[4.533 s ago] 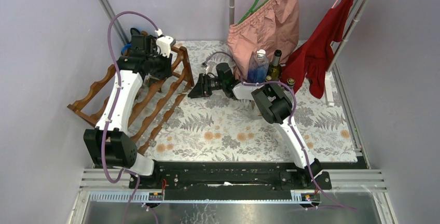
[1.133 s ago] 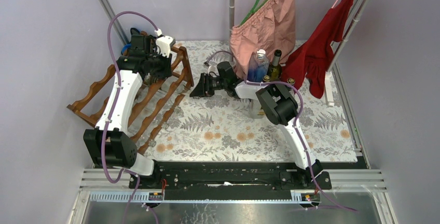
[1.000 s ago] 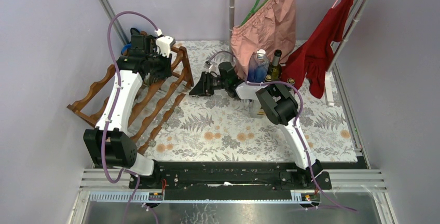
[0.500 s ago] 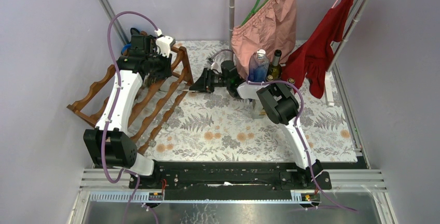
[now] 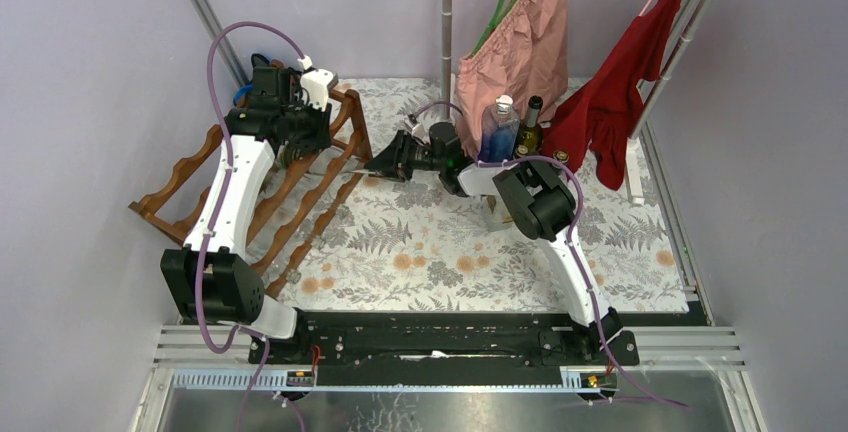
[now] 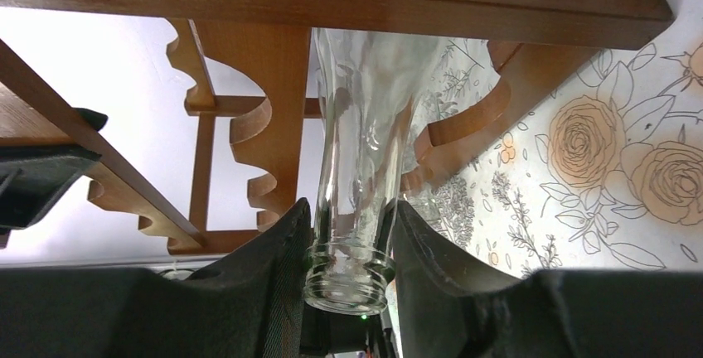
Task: Put the wine bottle on the wine rack
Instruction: Place the wine bottle in the wine rack.
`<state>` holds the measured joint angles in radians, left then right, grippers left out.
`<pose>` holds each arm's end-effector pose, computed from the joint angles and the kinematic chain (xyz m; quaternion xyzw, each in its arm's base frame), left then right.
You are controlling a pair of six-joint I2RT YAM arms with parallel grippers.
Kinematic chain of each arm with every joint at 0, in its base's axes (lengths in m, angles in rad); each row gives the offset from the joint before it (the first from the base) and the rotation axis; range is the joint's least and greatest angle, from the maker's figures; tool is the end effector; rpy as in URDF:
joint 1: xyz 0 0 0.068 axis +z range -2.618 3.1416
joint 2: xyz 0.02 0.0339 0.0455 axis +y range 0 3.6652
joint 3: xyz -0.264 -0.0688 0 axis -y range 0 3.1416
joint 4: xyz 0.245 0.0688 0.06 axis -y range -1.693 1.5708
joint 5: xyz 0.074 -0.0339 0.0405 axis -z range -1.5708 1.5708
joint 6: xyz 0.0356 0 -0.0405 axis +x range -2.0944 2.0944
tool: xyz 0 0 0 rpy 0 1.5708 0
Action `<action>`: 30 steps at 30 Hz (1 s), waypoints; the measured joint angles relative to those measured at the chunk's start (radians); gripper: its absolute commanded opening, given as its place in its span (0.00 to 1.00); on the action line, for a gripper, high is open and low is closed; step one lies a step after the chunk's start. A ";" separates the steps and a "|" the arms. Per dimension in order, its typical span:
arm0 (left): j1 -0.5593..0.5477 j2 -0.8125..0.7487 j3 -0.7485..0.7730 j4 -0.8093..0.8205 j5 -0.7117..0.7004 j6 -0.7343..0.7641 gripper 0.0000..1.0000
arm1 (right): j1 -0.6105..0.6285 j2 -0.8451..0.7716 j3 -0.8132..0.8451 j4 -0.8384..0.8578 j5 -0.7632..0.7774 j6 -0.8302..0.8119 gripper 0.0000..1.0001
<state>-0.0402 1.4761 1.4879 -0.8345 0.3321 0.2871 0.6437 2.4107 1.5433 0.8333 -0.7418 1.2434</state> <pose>0.3118 -0.0242 0.3603 0.2092 0.8959 -0.1083 0.3766 0.4023 0.3319 0.1383 -0.0427 0.7147 0.6774 0.1691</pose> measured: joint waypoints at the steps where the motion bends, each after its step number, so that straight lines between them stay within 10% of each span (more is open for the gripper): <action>1: 0.000 0.000 0.000 0.000 0.000 0.000 0.13 | 0.000 0.000 0.000 0.004 0.000 0.012 0.00; 30: 0.000 0.000 0.000 0.000 0.001 0.000 0.13 | 0.006 0.080 -0.037 0.277 -0.010 0.214 0.00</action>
<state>-0.0399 1.4761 1.4879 -0.8345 0.3332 0.2871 0.6495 2.4905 1.5059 1.1107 -0.7521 1.4574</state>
